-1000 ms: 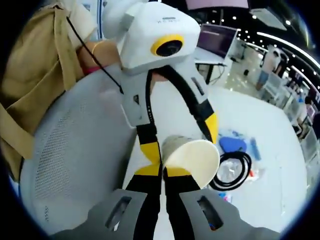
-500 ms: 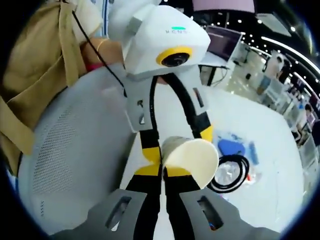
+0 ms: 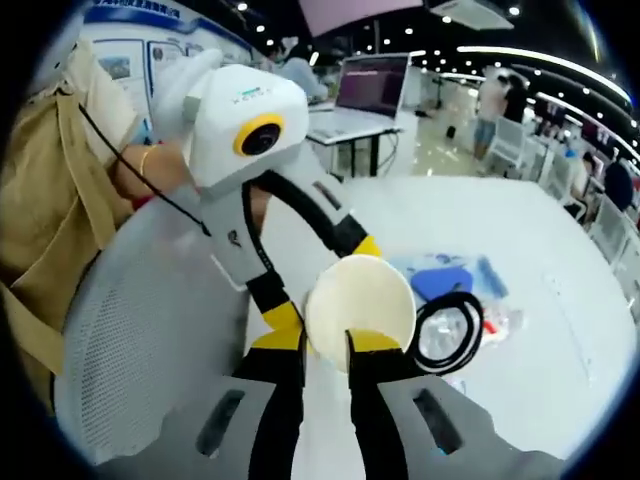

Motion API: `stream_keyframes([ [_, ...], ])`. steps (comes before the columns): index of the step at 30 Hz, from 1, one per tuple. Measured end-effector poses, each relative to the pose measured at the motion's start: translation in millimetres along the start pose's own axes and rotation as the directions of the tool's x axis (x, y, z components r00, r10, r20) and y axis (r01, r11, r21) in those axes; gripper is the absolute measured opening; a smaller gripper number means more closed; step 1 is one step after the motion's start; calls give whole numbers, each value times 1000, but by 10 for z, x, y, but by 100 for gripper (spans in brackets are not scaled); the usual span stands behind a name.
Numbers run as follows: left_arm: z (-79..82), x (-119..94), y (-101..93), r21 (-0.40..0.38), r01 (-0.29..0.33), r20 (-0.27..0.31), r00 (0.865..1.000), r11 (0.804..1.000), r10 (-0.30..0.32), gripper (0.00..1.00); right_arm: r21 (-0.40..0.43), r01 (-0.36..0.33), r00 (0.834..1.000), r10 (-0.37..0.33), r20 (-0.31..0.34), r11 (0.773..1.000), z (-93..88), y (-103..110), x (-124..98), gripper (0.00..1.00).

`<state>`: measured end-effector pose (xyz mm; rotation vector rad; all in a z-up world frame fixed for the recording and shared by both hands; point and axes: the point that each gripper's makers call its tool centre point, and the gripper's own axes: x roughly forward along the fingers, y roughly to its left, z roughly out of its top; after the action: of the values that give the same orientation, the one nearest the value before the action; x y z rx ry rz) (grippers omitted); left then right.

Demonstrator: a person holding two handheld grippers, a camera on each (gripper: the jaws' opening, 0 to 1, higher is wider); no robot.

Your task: Arrange the tabletop items into an orderly group along one side of the table until the central work area is clear of visible clutter.

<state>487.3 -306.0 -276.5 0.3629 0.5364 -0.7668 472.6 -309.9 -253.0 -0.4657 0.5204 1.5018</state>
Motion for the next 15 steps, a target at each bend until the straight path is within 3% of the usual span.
stream_keyframes([
  [6, 71, -29, 81, -63, -25, 62, 998, 998, 29, 39, 89, 69, 995, -75, 69, 994, 123, -150, -72, 40],
  [11, 87, -35, 128, -58, -54, 67, 996, 997, 58, 39, 148, 120, 989, -131, 67, 982, 78, -245, -129, 51],
  [15, 108, -56, 192, -104, -69, 94, 992, 992, 79, 39, 261, 154, 985, -168, 33, 953, -22, -312, -163, 65],
])
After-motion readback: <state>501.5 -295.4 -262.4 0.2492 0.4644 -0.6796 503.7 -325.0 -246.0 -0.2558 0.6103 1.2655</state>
